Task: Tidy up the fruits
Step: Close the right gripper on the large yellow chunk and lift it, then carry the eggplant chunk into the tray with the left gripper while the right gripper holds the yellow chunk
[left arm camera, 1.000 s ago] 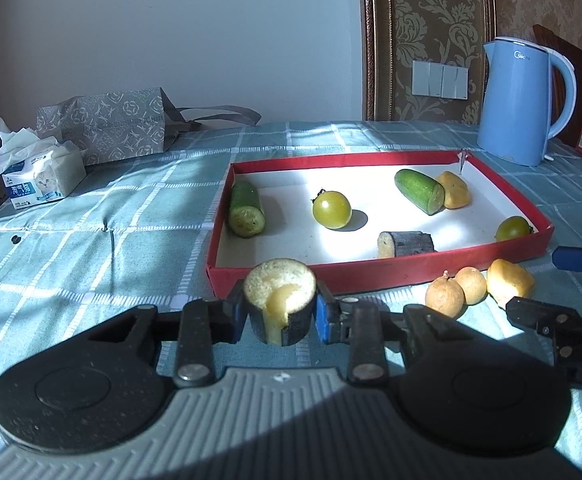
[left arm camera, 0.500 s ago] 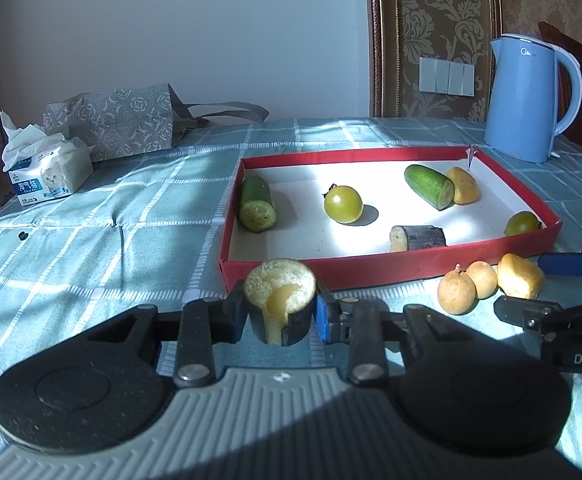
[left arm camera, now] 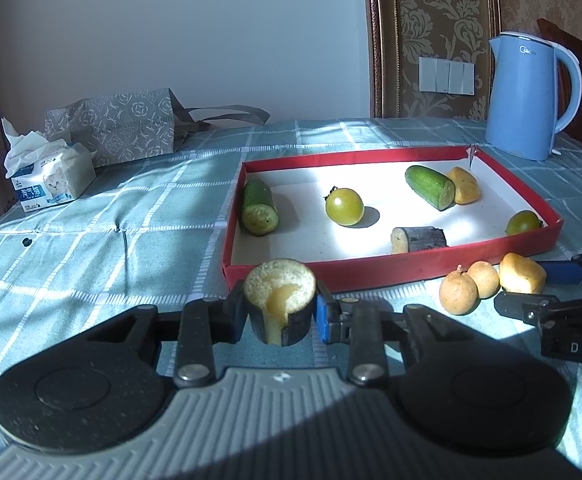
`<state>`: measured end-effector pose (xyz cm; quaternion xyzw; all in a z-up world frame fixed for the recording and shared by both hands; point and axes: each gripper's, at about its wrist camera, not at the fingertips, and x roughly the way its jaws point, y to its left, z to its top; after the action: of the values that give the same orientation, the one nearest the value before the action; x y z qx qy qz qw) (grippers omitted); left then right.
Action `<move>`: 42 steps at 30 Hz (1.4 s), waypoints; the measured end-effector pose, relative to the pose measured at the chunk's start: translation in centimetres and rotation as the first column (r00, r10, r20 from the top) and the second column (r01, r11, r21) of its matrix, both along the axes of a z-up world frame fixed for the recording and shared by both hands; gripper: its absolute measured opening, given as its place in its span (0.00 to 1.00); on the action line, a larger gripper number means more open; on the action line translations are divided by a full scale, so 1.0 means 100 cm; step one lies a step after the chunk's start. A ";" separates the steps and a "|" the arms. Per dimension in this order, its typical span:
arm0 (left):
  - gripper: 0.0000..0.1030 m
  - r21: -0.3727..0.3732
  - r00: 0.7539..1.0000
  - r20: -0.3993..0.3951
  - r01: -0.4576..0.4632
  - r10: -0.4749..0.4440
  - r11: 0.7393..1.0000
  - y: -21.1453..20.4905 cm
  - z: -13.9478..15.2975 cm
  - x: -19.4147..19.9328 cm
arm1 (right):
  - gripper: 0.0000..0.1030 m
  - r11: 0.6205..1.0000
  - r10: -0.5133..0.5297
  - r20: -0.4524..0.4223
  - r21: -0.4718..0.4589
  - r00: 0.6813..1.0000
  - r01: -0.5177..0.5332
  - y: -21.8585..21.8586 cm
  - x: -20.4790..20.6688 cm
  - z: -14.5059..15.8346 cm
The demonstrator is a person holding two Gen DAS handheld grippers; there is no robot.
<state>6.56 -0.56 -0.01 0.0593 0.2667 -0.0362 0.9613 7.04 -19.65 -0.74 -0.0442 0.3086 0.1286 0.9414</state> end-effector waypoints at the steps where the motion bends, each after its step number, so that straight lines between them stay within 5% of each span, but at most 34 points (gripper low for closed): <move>1: 0.29 -0.001 1.000 0.000 0.000 0.000 1.000 0.000 0.000 0.000 | 0.47 1.000 0.000 0.000 -0.001 1.000 0.000 0.000 0.000 0.000; 24: 0.29 0.001 1.000 0.026 0.017 -0.017 1.000 -0.003 0.011 -0.004 | 0.47 0.997 -0.072 0.176 0.007 0.982 0.072 -0.007 -0.071 0.041; 42: 0.29 0.048 0.997 0.079 0.017 -0.021 0.999 -0.023 0.031 0.039 | 0.47 0.996 -0.092 0.173 0.032 0.981 0.087 -0.016 -0.091 0.039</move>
<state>10.44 -2.82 3.09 0.0861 0.2287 -0.0367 0.9690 -2.06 -21.30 3.14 -0.0297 0.2251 0.0855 0.9701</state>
